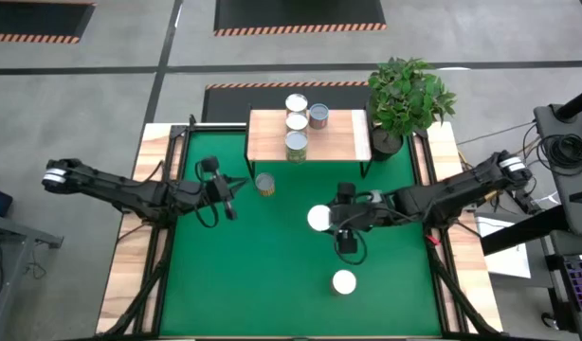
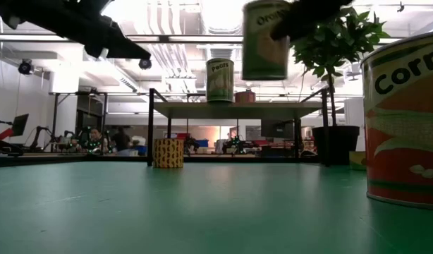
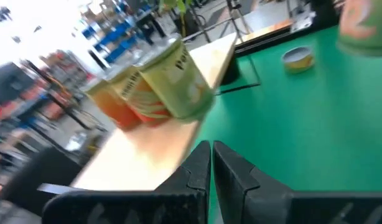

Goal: Pick and place cans onto a shelf
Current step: Put the canned oranges on the shelf

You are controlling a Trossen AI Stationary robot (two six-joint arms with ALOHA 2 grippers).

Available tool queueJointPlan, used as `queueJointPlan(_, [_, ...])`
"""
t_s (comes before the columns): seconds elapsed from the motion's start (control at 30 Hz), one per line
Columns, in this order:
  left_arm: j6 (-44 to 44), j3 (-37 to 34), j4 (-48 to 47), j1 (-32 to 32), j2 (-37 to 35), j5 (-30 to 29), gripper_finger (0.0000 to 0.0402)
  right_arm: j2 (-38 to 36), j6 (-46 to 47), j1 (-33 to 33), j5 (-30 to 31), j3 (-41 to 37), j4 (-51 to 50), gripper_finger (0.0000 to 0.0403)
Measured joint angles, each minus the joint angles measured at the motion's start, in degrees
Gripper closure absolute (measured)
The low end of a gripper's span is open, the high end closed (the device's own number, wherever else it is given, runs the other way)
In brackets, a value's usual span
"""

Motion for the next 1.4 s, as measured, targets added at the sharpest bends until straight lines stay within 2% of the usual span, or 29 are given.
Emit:
queueJointPlan(0.17, [5.9,0.0,0.0,0.0,-2.8,-1.6,0.0402,7.3,-4.2,-1.6,0.0,11.4,-9.1,0.0122])
queueJointPlan(0.3, [6.7,0.0,-2.2,0.0,-5.8,-1.6,0.0402,11.9,-8.7,-3.3,-0.1,20.0,-13.9,0.0122])
queueJointPlan(0.43, [6.3,0.0,-5.5,0.0,-9.6,-2.3,0.0402,15.0,-12.7,-5.3,-0.1,26.7,-15.1,0.0122])
queueJointPlan(0.57, [6.2,0.0,-5.5,0.0,-14.0,-5.5,0.0402,17.6,-15.8,-7.2,-0.3,32.0,-15.1,0.0122])
queueJointPlan(0.7, [5.9,0.0,-5.5,0.0,-17.9,-6.1,0.0402,20.2,-18.5,-8.5,-0.3,36.8,-15.0,0.0122])
queueJointPlan(1.0, [3.8,0.0,-3.5,0.0,-23.1,-6.1,0.0402,28.9,-18.4,-11.4,-0.1,49.8,-15.8,0.0122])
queueJointPlan(1.4, [0.1,0.0,-3.3,0.0,-27.2,-6.1,0.0402,40.4,-17.2,-19.6,-0.1,69.0,-17.1,0.0122])
